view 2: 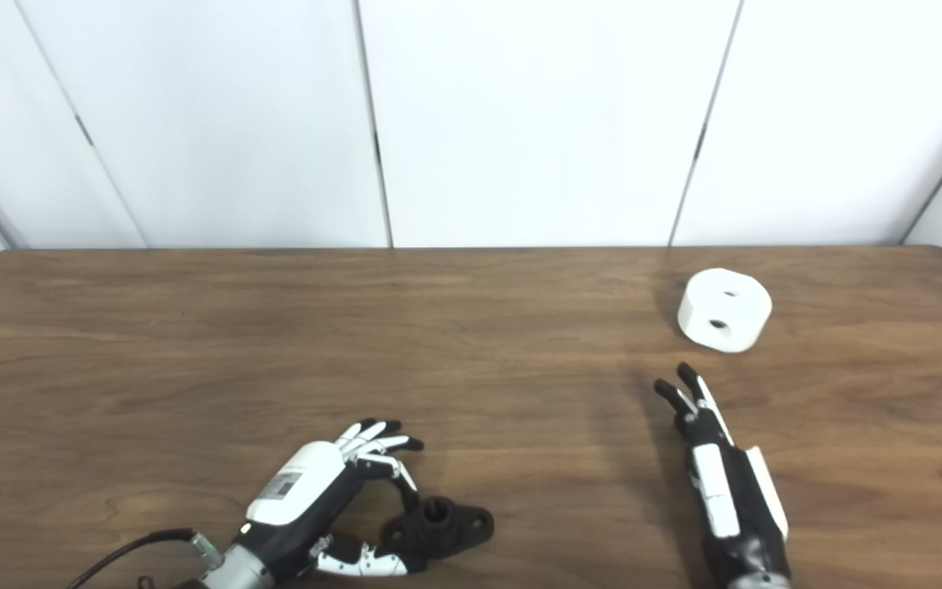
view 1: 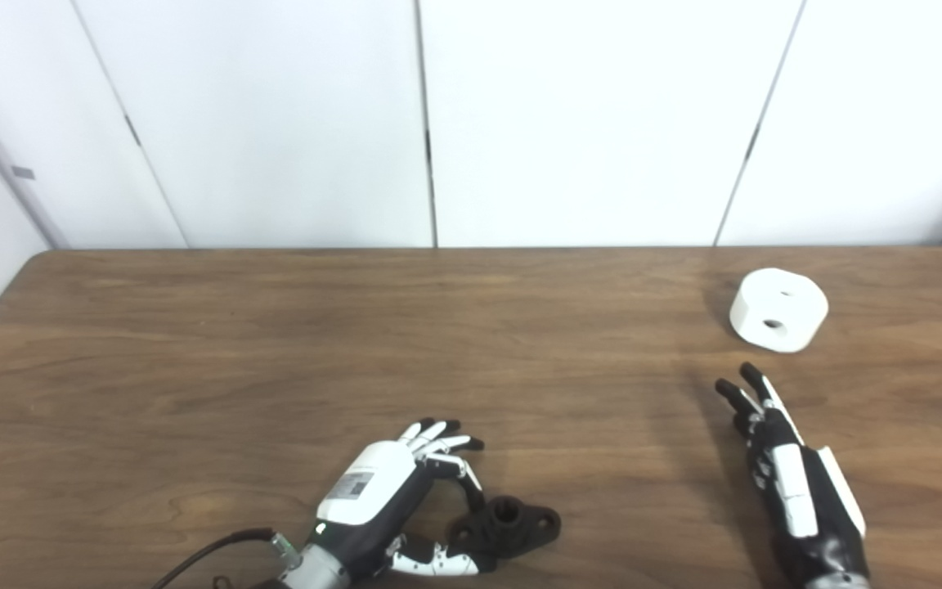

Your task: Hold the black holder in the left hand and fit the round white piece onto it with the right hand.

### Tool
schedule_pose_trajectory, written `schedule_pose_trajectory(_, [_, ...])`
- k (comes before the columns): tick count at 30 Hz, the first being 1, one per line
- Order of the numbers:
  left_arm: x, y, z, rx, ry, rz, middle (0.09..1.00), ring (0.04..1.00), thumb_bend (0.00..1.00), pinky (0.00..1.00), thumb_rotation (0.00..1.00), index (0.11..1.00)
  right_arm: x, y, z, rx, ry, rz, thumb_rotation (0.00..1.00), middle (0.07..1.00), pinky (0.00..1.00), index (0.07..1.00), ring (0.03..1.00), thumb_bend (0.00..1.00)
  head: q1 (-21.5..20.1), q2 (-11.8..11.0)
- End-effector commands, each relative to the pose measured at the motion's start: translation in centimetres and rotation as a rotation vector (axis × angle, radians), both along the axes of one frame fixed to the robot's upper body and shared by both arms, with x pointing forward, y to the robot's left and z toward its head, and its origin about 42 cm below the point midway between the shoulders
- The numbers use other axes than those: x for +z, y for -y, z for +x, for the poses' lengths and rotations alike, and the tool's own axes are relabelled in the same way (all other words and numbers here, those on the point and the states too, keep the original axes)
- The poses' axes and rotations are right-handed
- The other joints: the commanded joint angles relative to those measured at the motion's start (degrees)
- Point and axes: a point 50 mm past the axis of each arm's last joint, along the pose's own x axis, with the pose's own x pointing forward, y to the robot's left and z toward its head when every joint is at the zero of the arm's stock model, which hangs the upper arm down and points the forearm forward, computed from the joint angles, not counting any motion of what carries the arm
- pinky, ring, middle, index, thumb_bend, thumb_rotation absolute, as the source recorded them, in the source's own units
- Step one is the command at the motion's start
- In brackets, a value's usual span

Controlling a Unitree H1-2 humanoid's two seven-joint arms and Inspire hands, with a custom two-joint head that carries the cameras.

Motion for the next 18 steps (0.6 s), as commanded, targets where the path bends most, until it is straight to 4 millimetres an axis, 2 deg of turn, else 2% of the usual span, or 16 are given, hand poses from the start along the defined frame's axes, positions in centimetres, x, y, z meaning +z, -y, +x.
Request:
schedule_pose_trajectory(1, [-1.6,-0.5,-0.8,0.001,-0.053,0.098,0.869,0.965,0.51,1.0,0.06,0.489,0.8,-1.1,-0.7,-0.013,0.035,0.03,1.0,0.907,1.0,0.964,0.982,0.59,-0.3,0.2])
schedule_pose_trajectory(13, [-1.1,-1.1,-0.5,0.029,-0.057,0.115,0.861,0.947,0.51,0.97,0.06,0.49,1.1,-0.8,-0.7,-0.022,0.036,-0.001,0.98,0.899,1.0,0.957,0.968,0.61,-1.9,1.5])
schedule_pose_trajectory(14, [-1.0,-1.1,-0.5,0.03,-0.056,0.116,0.859,0.944,0.51,0.97,0.06,0.49,1.2,-0.8,-0.7,-0.023,0.038,-0.004,0.95,0.9,1.0,0.956,0.966,0.63,-2.8,1.8])
schedule_pose_trajectory(16, [-0.9,-1.3,-0.6,0.032,-0.057,0.116,0.855,0.938,0.51,0.96,0.06,0.49,1.3,-0.7,-0.7,-0.026,0.046,-0.006,0.79,0.897,1.0,0.951,0.957,0.65,-3.8,1.9])
schedule_pose_trajectory(17, [-0.9,-1.4,-0.6,0.032,-0.057,0.114,0.854,0.938,0.51,0.96,0.06,0.49,1.4,-0.8,-0.7,-0.027,0.055,-0.003,0.77,0.897,1.0,0.951,0.956,0.65,-4.4,2.0])
schedule_pose_trajectory(18, [-0.8,-1.5,-0.6,0.03,-0.057,0.114,0.852,0.934,0.51,0.95,0.06,0.49,1.6,-0.8,-0.7,-0.029,0.061,-0.001,0.68,0.897,1.0,0.948,0.955,0.64,-4.8,2.1])
